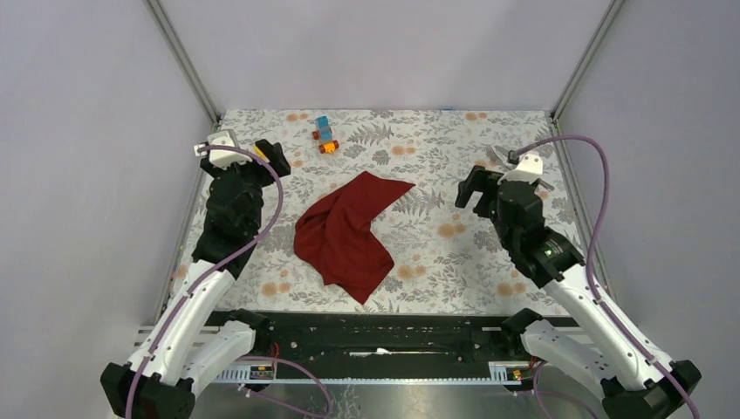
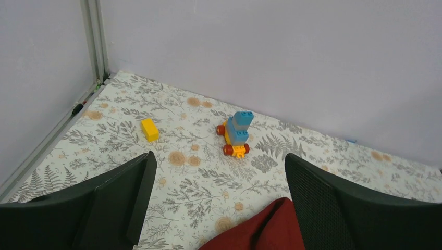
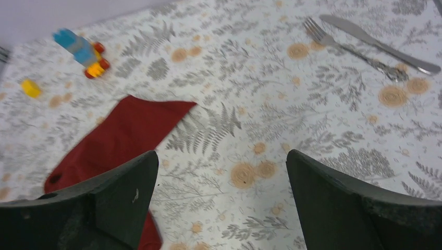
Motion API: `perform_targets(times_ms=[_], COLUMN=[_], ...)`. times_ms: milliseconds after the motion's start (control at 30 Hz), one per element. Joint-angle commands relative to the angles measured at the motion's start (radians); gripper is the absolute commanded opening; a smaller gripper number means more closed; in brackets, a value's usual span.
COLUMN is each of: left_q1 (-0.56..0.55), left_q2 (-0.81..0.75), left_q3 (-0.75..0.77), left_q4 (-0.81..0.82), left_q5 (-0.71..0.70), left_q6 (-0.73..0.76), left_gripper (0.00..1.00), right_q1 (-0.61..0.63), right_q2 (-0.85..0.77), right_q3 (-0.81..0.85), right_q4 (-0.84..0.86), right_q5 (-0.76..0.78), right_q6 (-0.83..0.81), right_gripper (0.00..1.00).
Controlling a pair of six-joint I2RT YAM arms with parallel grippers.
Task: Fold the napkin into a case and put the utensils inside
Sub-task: Pick up the crumpled napkin from the center of the board.
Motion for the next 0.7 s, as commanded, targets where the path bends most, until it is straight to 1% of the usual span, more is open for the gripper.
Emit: perform_targets(times_ms=[0, 33, 67, 100, 133, 200, 233, 300, 400, 500, 600, 667], left_q1=[-0.002, -0.002, -0.002, -0.002, -0.002, -0.002, -0.002, -0.002, -0.002, -0.002, -0.002, -0.002], left_q2=[0.026, 0.03, 0.035, 0.041, 0.049, 0.068, 0.077, 0.094, 0.113, 0.126, 0.152, 0.174], left_q3=[0.009, 0.013, 0.017, 0.024, 0.033, 0.054, 0.061, 0.072, 0.084, 0.087, 0.103, 0.123], left_q4=[0.035, 0.032, 0.03, 0.023, 0.013, -0.011, -0.02, -0.03, -0.044, -0.043, -0.057, -0.067], left_q5=[0.062, 0.067, 0.073, 0.082, 0.091, 0.108, 0.115, 0.124, 0.156, 0.204, 0.241, 0.262], left_q6=[0.031, 0.034, 0.037, 0.04, 0.042, 0.048, 0.052, 0.055, 0.056, 0.055, 0.049, 0.045], left_gripper=[0.99, 0.99, 0.99, 0.99, 0.99, 0.99, 0.99, 0.99, 0.99, 0.99, 0.99, 0.99], right_q1=[0.003, 0.003, 0.003, 0.003, 0.003, 0.003, 0.003, 0.003, 0.003, 0.002, 0.003, 0.002], right_q2=[0.012, 0.013, 0.013, 0.013, 0.016, 0.046, 0.09, 0.195, 0.353, 0.493, 0.619, 0.684], right_q3=[-0.082, -0.103, -0.128, -0.153, -0.185, -0.228, -0.226, -0.191, -0.142, -0.145, -0.153, -0.148], right_q4=[0.019, 0.028, 0.064, 0.107, 0.167, 0.298, 0.364, 0.412, 0.456, 0.606, 0.744, 0.794], right_q5=[0.114, 0.145, 0.099, 0.023, -0.019, -0.123, -0.209, -0.343, -0.46, -0.602, -0.678, -0.682], right_q6=[0.078, 0.14, 0.144, 0.096, 0.085, 0.128, 0.145, 0.204, 0.337, 0.483, 0.61, 0.66], right_gripper=[1.0, 1.0, 1.0, 1.0, 1.0, 1.0, 1.0, 1.0, 1.0, 1.0, 1.0, 0.99])
